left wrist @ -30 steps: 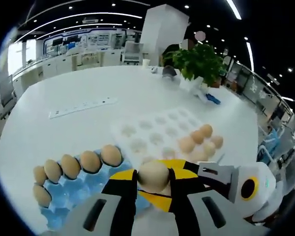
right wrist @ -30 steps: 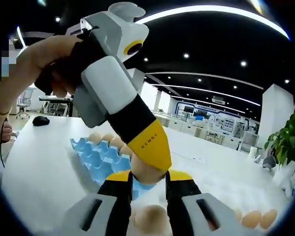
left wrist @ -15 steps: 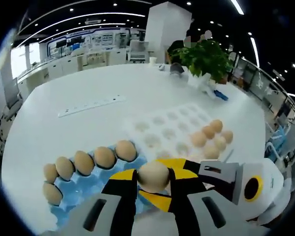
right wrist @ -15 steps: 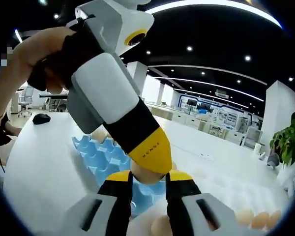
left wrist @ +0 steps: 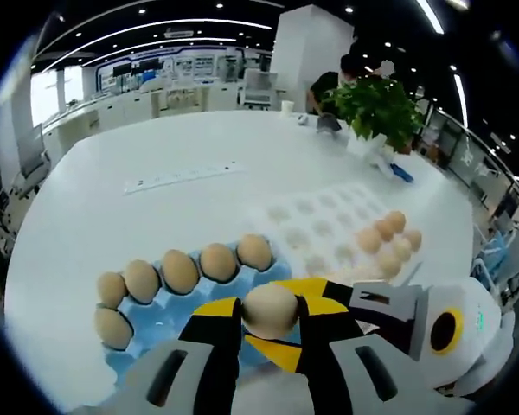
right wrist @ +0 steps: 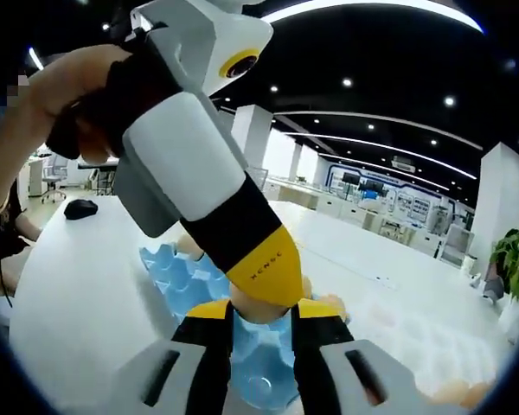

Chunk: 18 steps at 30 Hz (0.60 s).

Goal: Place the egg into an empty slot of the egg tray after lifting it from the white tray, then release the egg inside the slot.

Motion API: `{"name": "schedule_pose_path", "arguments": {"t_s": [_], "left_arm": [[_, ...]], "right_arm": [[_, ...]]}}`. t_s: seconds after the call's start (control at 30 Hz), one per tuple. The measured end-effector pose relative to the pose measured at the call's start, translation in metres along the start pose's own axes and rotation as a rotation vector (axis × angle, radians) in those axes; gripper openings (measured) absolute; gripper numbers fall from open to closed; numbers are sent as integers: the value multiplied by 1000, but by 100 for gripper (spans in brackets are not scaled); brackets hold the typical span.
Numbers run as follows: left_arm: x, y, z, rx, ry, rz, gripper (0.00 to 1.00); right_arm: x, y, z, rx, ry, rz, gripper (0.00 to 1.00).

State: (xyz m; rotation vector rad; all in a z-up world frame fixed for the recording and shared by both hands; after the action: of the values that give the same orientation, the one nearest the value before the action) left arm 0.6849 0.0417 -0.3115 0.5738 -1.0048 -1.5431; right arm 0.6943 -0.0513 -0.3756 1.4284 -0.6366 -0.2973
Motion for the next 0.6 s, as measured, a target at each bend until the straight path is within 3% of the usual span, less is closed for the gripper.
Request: {"name": "schedule_pose_path", "arguments": {"t_s": [0.6], "left_arm": [[-39,-9,8,34,93,-6,26]], "right_arm": [[-23,-2,-43,-13,53,-98,27]]}}
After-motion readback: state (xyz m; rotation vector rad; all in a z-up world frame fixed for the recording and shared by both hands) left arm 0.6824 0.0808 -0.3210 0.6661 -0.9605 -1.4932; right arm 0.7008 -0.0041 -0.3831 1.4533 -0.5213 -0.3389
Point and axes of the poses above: the point that each gripper's makers call its tool centre point, and the gripper's own axes: z roughly backward along the fingers, x roughly to its right, y roughly out of its top, the point moved 10 cm from there along z, roughly backward along the fingers, and after that the axes turned 12 degrees about x, right-handed, at the moved point
